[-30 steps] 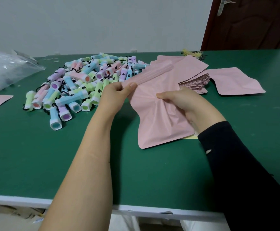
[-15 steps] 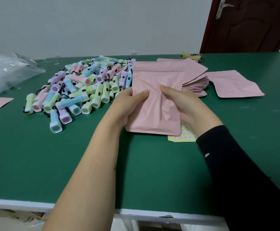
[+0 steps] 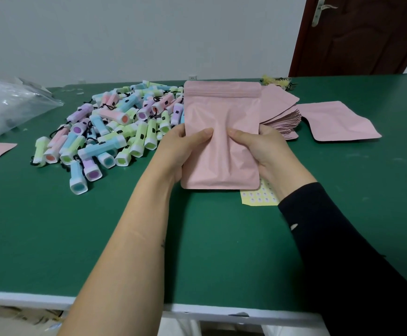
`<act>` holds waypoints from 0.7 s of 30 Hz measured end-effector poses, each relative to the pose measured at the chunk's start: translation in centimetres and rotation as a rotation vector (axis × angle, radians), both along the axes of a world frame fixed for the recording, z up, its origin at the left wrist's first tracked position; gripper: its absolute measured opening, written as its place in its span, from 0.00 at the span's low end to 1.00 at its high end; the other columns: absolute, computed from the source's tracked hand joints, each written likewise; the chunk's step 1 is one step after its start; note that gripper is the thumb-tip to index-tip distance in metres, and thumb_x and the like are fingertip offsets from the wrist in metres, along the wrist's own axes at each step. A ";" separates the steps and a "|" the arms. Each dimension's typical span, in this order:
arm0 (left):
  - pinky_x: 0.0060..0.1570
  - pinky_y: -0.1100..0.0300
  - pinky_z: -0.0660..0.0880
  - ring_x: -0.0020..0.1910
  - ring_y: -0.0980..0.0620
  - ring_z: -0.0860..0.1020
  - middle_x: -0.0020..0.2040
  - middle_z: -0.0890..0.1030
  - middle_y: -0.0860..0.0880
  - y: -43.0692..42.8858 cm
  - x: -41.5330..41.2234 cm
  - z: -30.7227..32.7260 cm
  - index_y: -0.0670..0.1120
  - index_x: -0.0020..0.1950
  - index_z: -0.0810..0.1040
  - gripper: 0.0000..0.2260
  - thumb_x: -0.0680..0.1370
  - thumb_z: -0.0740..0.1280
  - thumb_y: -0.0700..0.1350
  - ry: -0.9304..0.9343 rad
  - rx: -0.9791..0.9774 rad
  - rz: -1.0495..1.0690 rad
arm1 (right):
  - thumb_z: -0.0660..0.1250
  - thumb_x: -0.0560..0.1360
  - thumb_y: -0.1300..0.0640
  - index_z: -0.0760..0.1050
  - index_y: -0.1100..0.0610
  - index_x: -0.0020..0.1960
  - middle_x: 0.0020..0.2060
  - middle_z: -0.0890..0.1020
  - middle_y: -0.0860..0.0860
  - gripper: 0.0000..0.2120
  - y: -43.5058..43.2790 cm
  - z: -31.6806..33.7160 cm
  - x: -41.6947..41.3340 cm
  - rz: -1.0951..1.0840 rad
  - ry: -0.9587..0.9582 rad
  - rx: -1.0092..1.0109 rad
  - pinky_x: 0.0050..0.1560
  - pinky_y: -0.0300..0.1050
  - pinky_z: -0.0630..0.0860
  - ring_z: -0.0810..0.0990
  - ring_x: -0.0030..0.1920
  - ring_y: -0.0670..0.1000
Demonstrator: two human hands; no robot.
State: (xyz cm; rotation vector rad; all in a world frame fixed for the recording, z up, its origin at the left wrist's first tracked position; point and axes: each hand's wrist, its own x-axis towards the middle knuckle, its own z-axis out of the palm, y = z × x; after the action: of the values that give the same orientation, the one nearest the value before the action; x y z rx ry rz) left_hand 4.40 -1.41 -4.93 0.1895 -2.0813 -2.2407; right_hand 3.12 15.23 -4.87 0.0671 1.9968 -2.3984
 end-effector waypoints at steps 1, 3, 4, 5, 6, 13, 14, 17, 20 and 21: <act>0.54 0.49 0.80 0.49 0.45 0.84 0.50 0.86 0.45 0.1 0.0 0.0 0.42 0.57 0.81 0.13 0.73 0.75 0.41 -0.001 -0.004 0.004 | 0.76 0.69 0.64 0.80 0.61 0.51 0.45 0.86 0.56 0.11 0.0 0.0 0.0 -0.002 -0.001 0.008 0.50 0.53 0.82 0.86 0.46 0.57; 0.52 0.50 0.80 0.48 0.46 0.84 0.50 0.85 0.45 0.0 -0.1 -0.1 0.42 0.57 0.80 0.14 0.73 0.75 0.40 -0.012 -0.010 0.034 | 0.74 0.71 0.64 0.80 0.61 0.54 0.46 0.86 0.55 0.11 0.1 0.1 -0.1 0.006 -0.008 0.047 0.49 0.51 0.82 0.85 0.46 0.56; 0.51 0.51 0.80 0.47 0.46 0.84 0.50 0.85 0.46 -0.1 -0.2 -0.1 0.43 0.57 0.80 0.13 0.73 0.75 0.40 -0.019 -0.013 0.056 | 0.72 0.73 0.64 0.80 0.61 0.54 0.46 0.86 0.55 0.10 0.2 0.2 -0.1 0.019 -0.016 0.073 0.48 0.50 0.82 0.85 0.45 0.55; 0.51 0.51 0.80 0.47 0.47 0.84 0.50 0.85 0.46 -0.4 -0.2 -0.1 0.44 0.55 0.80 0.12 0.73 0.75 0.41 -0.025 -0.022 0.081 | 0.70 0.74 0.65 0.80 0.60 0.53 0.46 0.85 0.55 0.08 0.3 0.2 -0.1 0.040 -0.024 0.099 0.48 0.49 0.82 0.85 0.45 0.54; 0.52 0.50 0.80 0.47 0.47 0.83 0.49 0.85 0.47 -0.7 -0.3 -0.2 0.46 0.53 0.80 0.10 0.74 0.74 0.41 -0.029 -0.043 0.110 | 0.69 0.75 0.66 0.80 0.60 0.52 0.47 0.85 0.55 0.07 0.4 0.3 0.0 0.066 -0.034 0.118 0.49 0.49 0.82 0.85 0.46 0.54; 0.49 0.54 0.78 0.47 0.48 0.81 0.51 0.82 0.46 -2.4 -0.4 -0.3 0.51 0.63 0.74 0.16 0.77 0.70 0.44 0.015 -0.243 0.294 | 0.68 0.76 0.66 0.80 0.60 0.52 0.50 0.85 0.55 0.07 -0.2 0.2 0.8 0.138 -0.017 0.172 0.48 0.47 0.83 0.84 0.46 0.52; 0.51 0.53 0.78 0.48 0.48 0.81 0.53 0.82 0.46 -2.4 -0.4 -0.3 0.51 0.65 0.74 0.17 0.77 0.70 0.44 0.017 -0.246 0.298 | 0.69 0.76 0.65 0.81 0.60 0.53 0.50 0.85 0.55 0.07 -0.3 0.2 0.9 0.124 -0.012 0.179 0.51 0.50 0.82 0.84 0.47 0.54; 0.48 0.58 0.75 0.49 0.52 0.80 0.57 0.81 0.48 -2.7 -0.3 -0.4 0.52 0.70 0.72 0.21 0.78 0.68 0.43 0.044 -0.302 0.333 | 0.69 0.76 0.61 0.81 0.59 0.51 0.45 0.85 0.54 0.05 -0.3 0.2 0.7 0.077 -0.013 0.171 0.46 0.48 0.80 0.82 0.40 0.51; 0.57 0.57 0.71 0.60 0.48 0.77 0.65 0.77 0.49 -3.5 -0.3 -0.6 0.50 0.75 0.68 0.24 0.79 0.66 0.42 0.043 -0.537 0.402 | 0.65 0.78 0.61 0.78 0.53 0.48 0.39 0.85 0.48 0.04 0.9 0.4 0.0 -0.014 -0.024 0.241 0.35 0.38 0.74 0.79 0.33 0.44; 0.60 0.55 0.69 0.65 0.46 0.74 0.69 0.75 0.47 -3.7 -0.3 -0.7 0.49 0.76 0.65 0.25 0.79 0.65 0.42 0.016 -0.614 0.428 | 0.64 0.78 0.61 0.77 0.53 0.49 0.39 0.85 0.47 0.06 1.5 0.4 -0.2 -0.036 -0.022 0.261 0.34 0.37 0.74 0.79 0.34 0.44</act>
State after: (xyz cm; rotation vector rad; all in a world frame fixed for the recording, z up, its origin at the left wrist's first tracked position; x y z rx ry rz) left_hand 4.07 -5.15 -5.61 0.5058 -2.3255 -1.3020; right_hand 2.90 16.69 -4.48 0.1334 2.3049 -2.1303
